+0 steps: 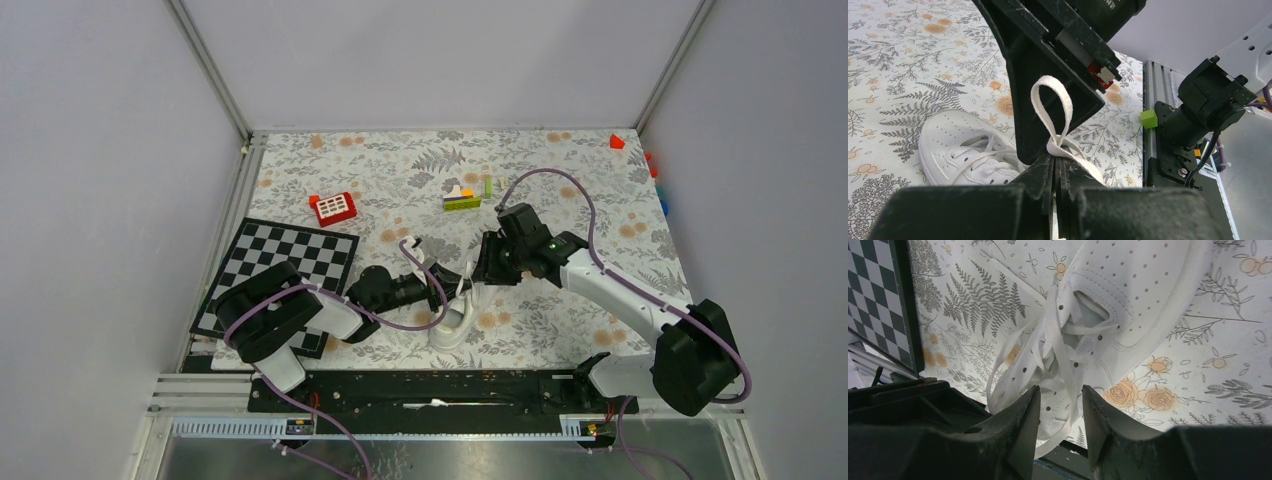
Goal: Tie the shoes
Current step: Wrap the shoelace around the shoelace.
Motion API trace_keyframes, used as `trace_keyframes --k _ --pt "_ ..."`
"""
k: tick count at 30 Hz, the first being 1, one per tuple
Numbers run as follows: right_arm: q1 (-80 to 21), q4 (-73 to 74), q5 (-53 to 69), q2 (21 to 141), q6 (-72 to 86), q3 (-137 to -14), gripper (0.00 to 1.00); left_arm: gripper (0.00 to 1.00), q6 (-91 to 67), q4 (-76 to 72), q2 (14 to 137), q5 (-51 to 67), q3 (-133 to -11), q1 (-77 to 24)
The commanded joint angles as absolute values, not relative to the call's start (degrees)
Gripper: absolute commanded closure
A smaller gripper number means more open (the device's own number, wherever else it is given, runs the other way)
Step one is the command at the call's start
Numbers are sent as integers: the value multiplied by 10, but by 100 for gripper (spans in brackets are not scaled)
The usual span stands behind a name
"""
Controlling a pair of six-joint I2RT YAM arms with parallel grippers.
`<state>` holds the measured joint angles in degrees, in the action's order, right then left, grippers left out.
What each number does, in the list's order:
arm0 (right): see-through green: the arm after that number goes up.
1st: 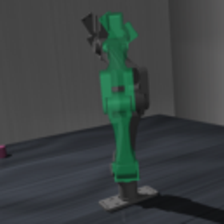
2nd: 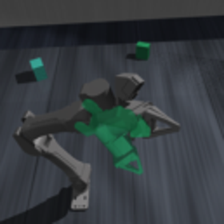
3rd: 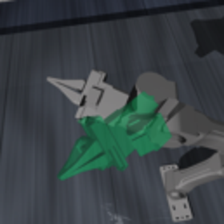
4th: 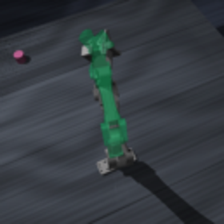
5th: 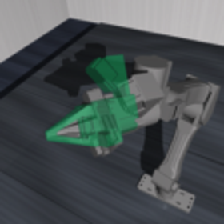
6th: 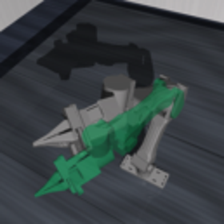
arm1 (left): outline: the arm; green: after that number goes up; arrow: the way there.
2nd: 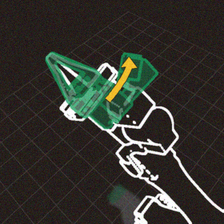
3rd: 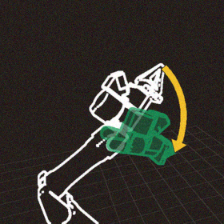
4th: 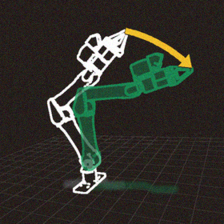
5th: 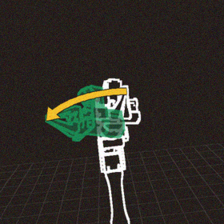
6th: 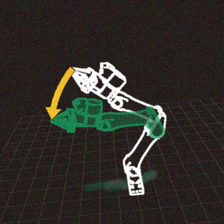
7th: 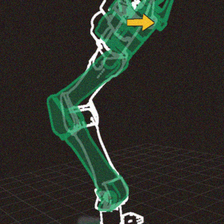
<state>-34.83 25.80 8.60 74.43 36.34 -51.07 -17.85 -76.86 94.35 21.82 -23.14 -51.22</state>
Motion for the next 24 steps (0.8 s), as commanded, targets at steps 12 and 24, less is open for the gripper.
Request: trace_keyframes --k 12,24 --pt "-338 212 97 713 391 -447 60 100 -180 -822 936 223 -236 -509" --pt "-337 202 97 696 407 -430 69 100 -180 -821 934 223 -235 -508"
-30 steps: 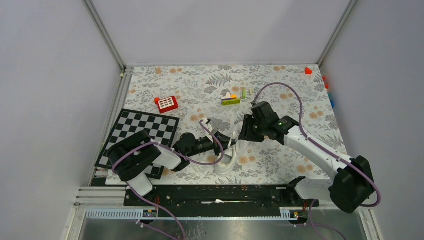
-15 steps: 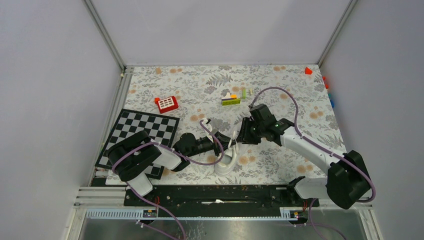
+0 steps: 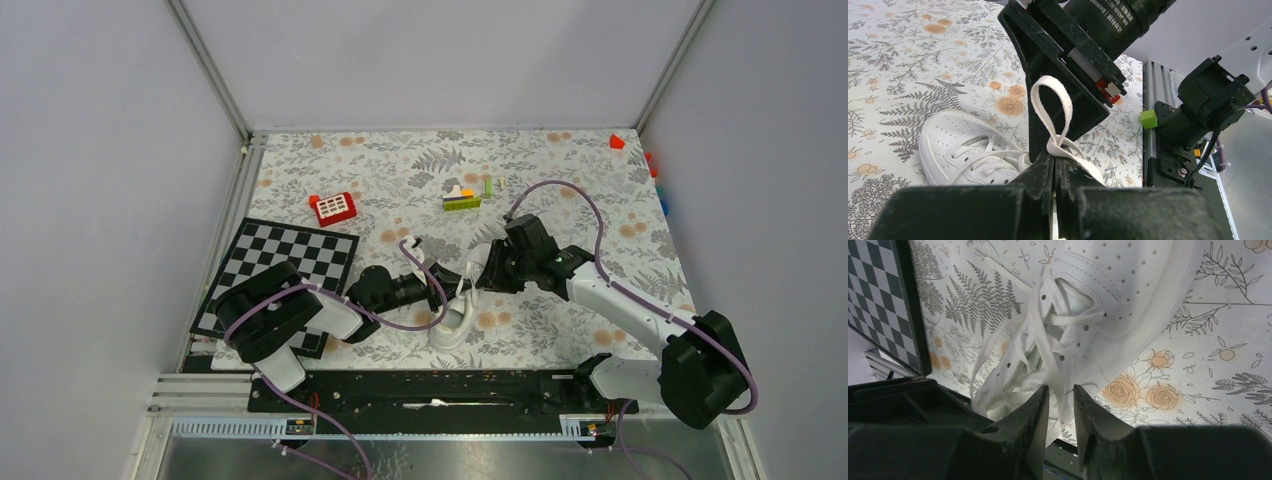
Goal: Tie the shoes
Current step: Wrap the shoelace around the shoelace, then adjust the shoe at the center of the board.
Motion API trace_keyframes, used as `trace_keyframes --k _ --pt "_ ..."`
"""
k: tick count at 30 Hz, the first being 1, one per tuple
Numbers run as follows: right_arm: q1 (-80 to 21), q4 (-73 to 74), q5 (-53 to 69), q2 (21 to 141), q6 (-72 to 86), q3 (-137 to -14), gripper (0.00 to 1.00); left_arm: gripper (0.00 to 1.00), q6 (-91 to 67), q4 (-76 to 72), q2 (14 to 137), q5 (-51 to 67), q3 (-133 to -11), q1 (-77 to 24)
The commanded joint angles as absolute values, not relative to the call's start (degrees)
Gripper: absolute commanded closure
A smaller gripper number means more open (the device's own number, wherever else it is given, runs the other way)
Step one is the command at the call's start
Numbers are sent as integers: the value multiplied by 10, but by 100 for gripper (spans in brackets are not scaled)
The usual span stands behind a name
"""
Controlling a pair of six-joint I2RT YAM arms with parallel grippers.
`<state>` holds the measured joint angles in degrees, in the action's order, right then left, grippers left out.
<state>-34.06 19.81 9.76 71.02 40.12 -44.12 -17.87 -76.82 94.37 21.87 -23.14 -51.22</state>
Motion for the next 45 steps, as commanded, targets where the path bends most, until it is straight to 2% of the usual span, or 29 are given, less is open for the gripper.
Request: trace_keyframes --k 1,6,12,14,15,16,17,30,45 --pt "-337 201 97 693 409 -427 68 100 -180 -821 934 224 -234 -508" --pt "-337 192 95 677 420 -412 68 100 -180 -821 933 223 -233 -508" --pt "-337 176 98 697 421 -411 73 100 -181 -821 934 225 -234 -508" --pt "-337 168 100 702 422 -413 80 100 -182 -821 933 225 -234 -509" --pt "-337 167 99 702 424 -414 87 100 -182 -821 933 226 -234 -509" --pt "-337 166 99 700 424 -415 99 100 -181 -821 933 226 -234 -508" --pt "-337 169 97 693 424 -415 100 100 -181 -821 933 225 -234 -508" --pt "-339 300 113 531 433 -361 100 100 -177 -821 935 220 -231 -508" --pt "-380 395 153 482 463 -363 100 100 -180 -819 938 223 -238 -509"
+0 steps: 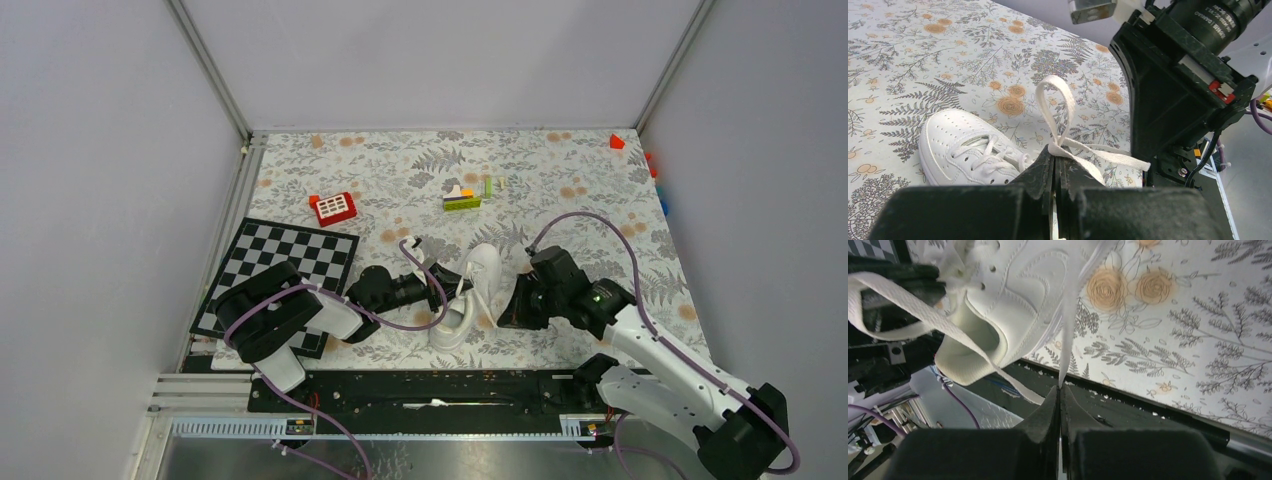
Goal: Tie the shoes
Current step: Adjust the shoe at the center of the board.
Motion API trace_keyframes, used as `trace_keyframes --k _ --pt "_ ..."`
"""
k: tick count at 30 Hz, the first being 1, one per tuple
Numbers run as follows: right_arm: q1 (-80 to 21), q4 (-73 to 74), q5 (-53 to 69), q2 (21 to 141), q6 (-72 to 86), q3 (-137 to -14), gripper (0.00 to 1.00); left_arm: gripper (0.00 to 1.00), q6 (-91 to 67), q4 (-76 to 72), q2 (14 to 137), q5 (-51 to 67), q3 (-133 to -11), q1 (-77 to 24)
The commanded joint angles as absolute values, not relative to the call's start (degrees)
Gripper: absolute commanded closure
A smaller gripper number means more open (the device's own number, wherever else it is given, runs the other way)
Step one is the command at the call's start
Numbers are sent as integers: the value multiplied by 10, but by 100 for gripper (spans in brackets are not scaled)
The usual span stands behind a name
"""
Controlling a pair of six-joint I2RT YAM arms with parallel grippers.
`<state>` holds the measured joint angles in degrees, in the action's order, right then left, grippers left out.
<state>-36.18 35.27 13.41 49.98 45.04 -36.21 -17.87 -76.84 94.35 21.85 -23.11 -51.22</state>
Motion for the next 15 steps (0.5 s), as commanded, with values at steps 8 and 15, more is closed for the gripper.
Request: trace_keyframes --k 8,15 --pt "-419 388 184 494 475 -368 98 100 -185 -819 942 226 -242 -508" --pt "-427 431 81 522 439 -421 54 100 -186 -819 938 230 -242 -508"
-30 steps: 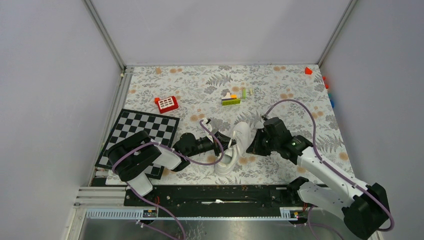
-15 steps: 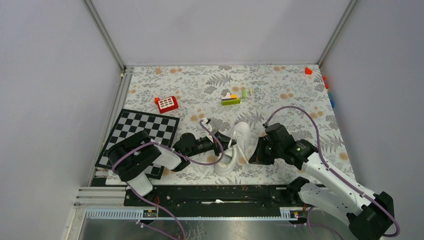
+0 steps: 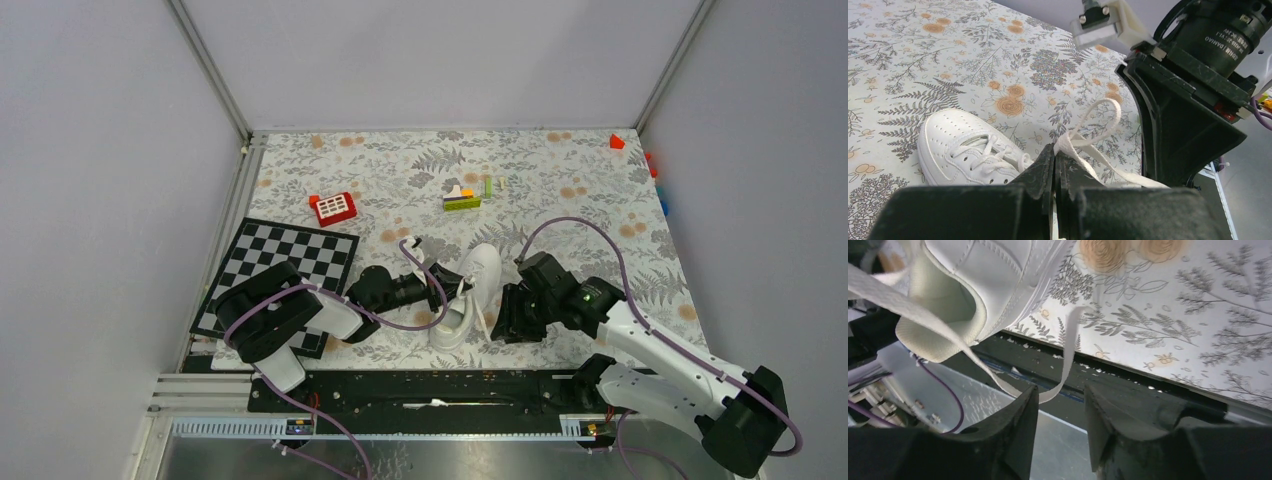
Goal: Tie the shoes
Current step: Adjust the shoe at the center of the board.
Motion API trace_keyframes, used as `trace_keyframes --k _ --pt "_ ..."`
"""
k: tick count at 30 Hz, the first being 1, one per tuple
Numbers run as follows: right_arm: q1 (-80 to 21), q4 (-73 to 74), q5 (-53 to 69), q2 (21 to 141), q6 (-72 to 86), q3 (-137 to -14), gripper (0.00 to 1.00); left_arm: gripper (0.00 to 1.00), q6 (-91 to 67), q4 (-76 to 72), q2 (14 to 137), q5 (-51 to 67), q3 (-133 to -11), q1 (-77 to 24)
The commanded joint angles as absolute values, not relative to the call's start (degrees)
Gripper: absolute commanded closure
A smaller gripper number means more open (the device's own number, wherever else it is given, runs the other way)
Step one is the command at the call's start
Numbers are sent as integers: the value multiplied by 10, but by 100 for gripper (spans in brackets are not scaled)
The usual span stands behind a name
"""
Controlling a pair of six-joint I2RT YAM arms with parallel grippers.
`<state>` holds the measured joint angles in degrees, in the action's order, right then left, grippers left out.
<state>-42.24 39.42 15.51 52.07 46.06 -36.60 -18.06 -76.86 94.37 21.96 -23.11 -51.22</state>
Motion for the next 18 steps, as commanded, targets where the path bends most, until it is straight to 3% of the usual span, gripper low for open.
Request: trace_keyframes --k 1,8,18 --pt "-427 432 63 522 435 -432 53 100 -187 -819 938 230 -240 -508" --pt "-426 413 -20 560 417 -503 54 100 -185 -819 928 227 -231 -509" --pt "-438 260 32 547 432 -455 60 100 -192 -819 918 204 -221 -509"
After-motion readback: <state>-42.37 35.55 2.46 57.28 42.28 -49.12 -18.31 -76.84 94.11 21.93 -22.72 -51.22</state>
